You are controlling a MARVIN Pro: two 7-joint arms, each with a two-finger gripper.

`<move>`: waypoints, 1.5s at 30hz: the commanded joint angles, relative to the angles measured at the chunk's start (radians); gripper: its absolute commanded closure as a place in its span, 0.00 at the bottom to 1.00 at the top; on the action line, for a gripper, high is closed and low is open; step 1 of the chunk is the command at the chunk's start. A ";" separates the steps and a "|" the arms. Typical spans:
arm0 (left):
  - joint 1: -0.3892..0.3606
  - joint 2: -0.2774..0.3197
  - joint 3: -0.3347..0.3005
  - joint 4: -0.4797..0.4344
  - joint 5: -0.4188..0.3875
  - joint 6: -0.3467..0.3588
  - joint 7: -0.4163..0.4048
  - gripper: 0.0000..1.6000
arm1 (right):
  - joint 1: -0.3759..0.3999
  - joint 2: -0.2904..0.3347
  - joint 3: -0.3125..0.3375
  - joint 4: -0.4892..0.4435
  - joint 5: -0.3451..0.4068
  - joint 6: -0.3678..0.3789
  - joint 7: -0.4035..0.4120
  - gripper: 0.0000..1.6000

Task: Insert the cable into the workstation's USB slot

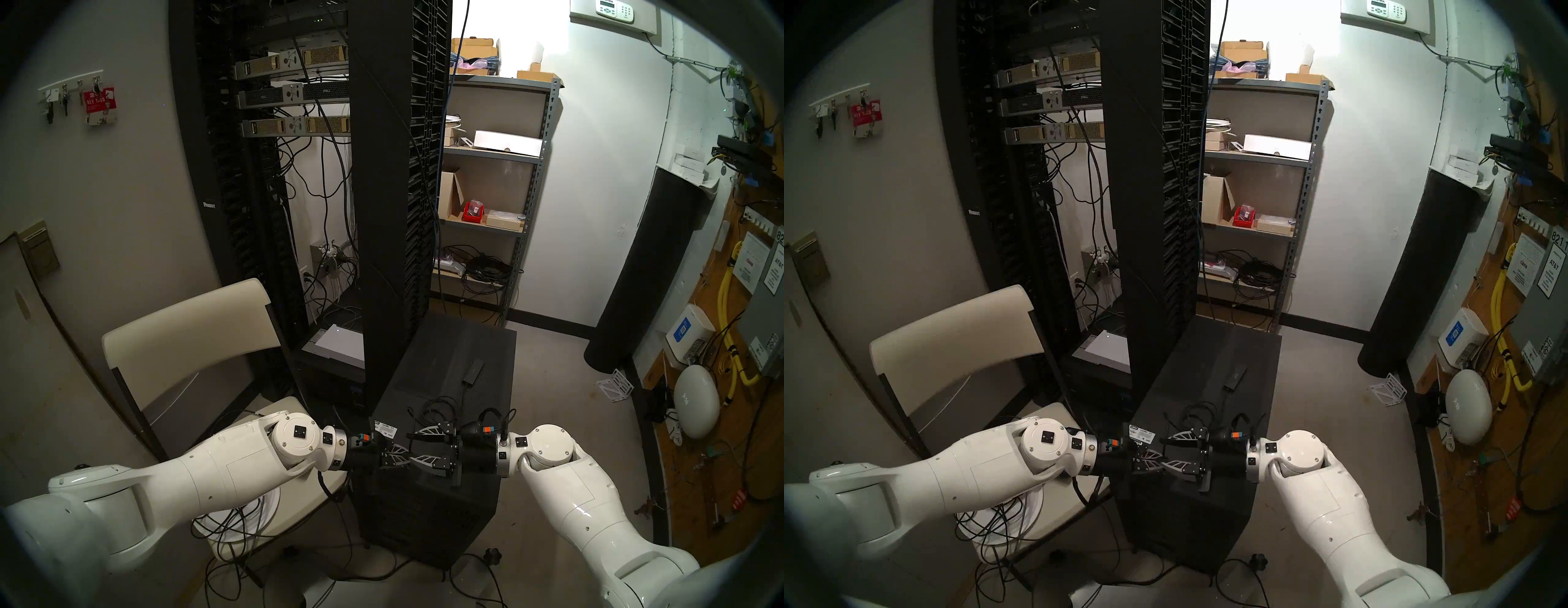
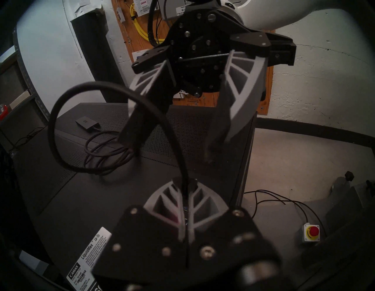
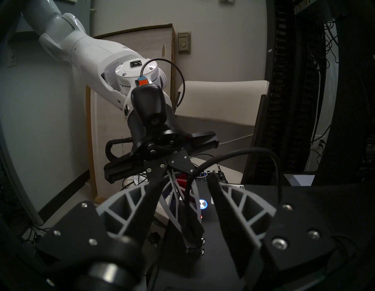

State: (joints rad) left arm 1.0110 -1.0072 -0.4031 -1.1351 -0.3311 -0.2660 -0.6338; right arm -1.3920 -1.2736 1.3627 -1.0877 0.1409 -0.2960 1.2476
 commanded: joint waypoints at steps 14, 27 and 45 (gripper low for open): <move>-0.032 -0.003 -0.002 0.013 -0.003 -0.011 -0.047 1.00 | 0.019 -0.013 -0.006 0.015 -0.012 0.038 0.017 0.44; -0.035 -0.002 -0.003 -0.004 0.003 -0.004 -0.048 1.00 | 0.058 -0.030 -0.017 0.063 -0.033 0.028 0.004 0.45; -0.031 0.002 -0.001 -0.014 0.014 0.004 -0.040 1.00 | 0.080 -0.032 -0.030 0.092 -0.034 0.027 0.000 1.00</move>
State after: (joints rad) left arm 0.9876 -1.0075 -0.3999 -1.1303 -0.3199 -0.2651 -0.6775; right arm -1.3349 -1.2967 1.3304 -0.9920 0.1005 -0.2707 1.2442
